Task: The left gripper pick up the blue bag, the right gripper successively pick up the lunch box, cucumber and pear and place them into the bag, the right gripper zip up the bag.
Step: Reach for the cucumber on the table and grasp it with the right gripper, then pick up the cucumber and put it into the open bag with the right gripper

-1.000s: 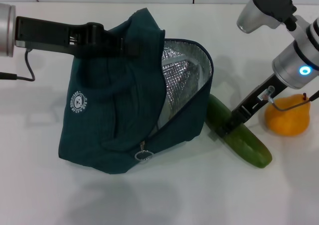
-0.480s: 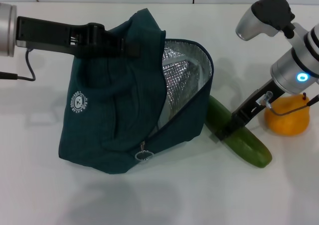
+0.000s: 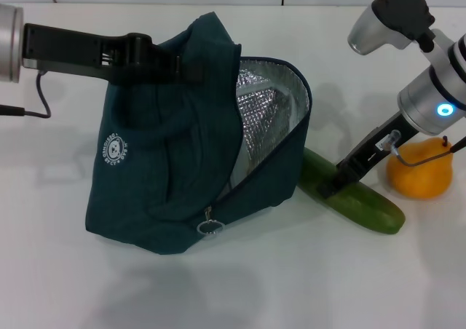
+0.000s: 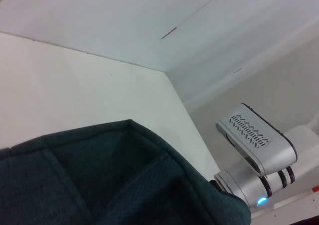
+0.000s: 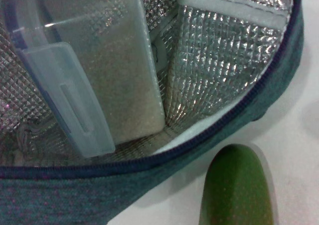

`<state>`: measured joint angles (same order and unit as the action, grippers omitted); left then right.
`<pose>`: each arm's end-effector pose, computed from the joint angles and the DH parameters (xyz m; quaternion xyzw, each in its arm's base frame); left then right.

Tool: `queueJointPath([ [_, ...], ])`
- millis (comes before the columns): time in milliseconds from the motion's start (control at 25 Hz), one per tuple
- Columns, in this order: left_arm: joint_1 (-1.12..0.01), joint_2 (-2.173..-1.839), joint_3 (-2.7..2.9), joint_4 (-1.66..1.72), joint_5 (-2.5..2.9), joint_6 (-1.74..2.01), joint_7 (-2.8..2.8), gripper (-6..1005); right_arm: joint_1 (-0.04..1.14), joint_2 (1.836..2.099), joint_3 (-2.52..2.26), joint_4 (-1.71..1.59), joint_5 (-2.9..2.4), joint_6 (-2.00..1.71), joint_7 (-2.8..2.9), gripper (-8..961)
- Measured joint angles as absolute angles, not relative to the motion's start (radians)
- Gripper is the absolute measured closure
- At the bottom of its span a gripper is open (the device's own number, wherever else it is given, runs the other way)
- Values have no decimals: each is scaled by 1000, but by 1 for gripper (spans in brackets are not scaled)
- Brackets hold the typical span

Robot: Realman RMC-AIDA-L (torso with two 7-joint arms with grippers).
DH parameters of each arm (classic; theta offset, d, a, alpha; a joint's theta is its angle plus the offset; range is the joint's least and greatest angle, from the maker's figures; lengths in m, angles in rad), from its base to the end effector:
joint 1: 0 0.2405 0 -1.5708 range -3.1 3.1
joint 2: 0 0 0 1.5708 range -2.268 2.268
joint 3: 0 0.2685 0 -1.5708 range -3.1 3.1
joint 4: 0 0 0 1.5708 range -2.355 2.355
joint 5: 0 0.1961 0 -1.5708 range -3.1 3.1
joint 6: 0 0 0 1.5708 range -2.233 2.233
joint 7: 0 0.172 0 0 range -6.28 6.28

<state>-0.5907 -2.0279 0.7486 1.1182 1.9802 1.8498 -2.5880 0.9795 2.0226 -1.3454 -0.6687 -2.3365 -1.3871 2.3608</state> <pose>-0.1814 0.3414 0.0435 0.8285 0.5184 0.2113 0.0166 0.1720 0.3909 -0.0834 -0.9364 0.3159 -0.1453 0.0476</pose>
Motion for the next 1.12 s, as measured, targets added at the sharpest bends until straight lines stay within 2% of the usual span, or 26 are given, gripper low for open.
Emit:
queueJointPath([
  [320,-590,-2028,748,1118,1980,1850,-2590,956,927,2009,-1250,-742,-2346,-1406,2361,355],
  [640,-589,-2026,745,1118,1976,1852,-2592,956,836,1968,-973,-826,-2305,-1442,2350,351],
  [840,-590,-2024,747,1118,1969,1859,-2596,956,734,1946,-869,-819,-2023,-1446,2268,349],
  [1000,-590,-2017,746,1118,1967,1865,-2604,956,668,1953,-866,-814,-1791,-1457,2189,347],
  [1120,-590,-2010,743,1114,1952,1882,-2610,956,644,1982,-870,-804,-1671,-1485,2122,346],
])
